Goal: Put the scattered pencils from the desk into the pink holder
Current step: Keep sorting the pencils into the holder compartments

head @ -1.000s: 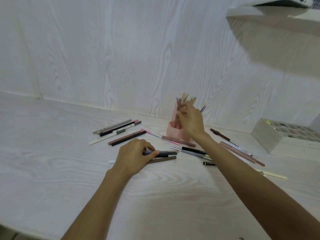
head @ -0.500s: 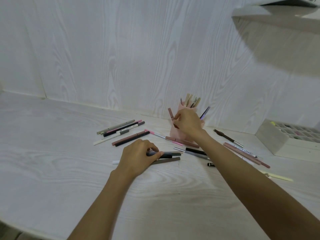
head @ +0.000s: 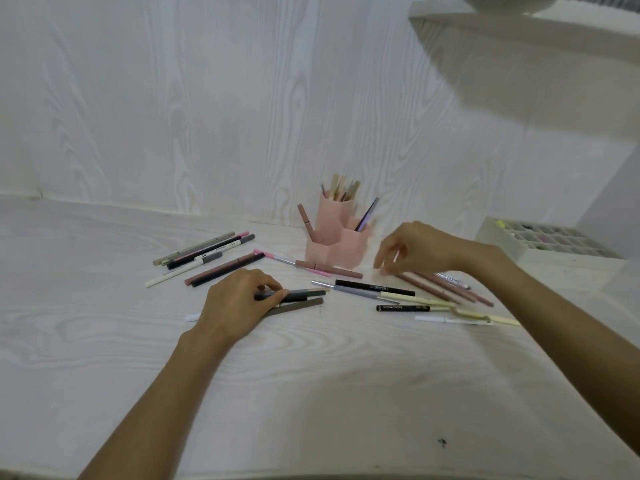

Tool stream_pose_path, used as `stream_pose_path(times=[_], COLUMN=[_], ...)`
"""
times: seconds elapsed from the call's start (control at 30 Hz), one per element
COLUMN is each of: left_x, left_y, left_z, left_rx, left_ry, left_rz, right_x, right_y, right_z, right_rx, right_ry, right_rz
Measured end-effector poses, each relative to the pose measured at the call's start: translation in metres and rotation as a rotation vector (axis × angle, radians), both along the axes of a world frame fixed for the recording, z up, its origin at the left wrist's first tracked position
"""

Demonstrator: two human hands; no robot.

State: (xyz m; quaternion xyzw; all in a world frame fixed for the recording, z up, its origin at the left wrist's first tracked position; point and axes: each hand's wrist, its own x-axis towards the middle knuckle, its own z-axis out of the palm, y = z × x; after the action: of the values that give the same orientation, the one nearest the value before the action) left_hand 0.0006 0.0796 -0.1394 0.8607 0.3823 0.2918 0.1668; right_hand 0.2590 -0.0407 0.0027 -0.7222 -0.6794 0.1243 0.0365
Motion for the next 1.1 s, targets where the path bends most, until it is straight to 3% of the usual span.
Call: stream_pose_path(times=[0.17,0.37,0.53,0.7,0.93,1.1], left_x=[0.000,-0.002,0.004,0.010,0.011,0.018], left_y=[-0.003,0.003,0.008,0.002,0.008,0.010], left_z=[0.006,0.026,0.037,0.043,0.043,0.043], left_rx=[-0.096,-0.191,-0.152,-0.201,-0.200,-0.211], left_ry=[0.007,0.212,0.406,0.467,0.506,0.500], left_rz=[-0.018,-0.167,-0.120,-0.073,-0.117,-0.115], right_x=[0.041,0.076,0.073,0.061,0.049,0.033], right_y=[-0.043,-0.072,-0.072,-0.055,-0.029,-0.016], right_z=[-0.033,-0.073,-0.105,-0.112,-0.117,-0.127], right_rx=[-0.102,0.074,0.313,0.345,0.346,0.497], right_ry=[-0.114,-0.068,0.138,0.339,0.412,0.449], right_rz=[-0.116,-0.182,-0.166,-0.193,-0.175,-0.190])
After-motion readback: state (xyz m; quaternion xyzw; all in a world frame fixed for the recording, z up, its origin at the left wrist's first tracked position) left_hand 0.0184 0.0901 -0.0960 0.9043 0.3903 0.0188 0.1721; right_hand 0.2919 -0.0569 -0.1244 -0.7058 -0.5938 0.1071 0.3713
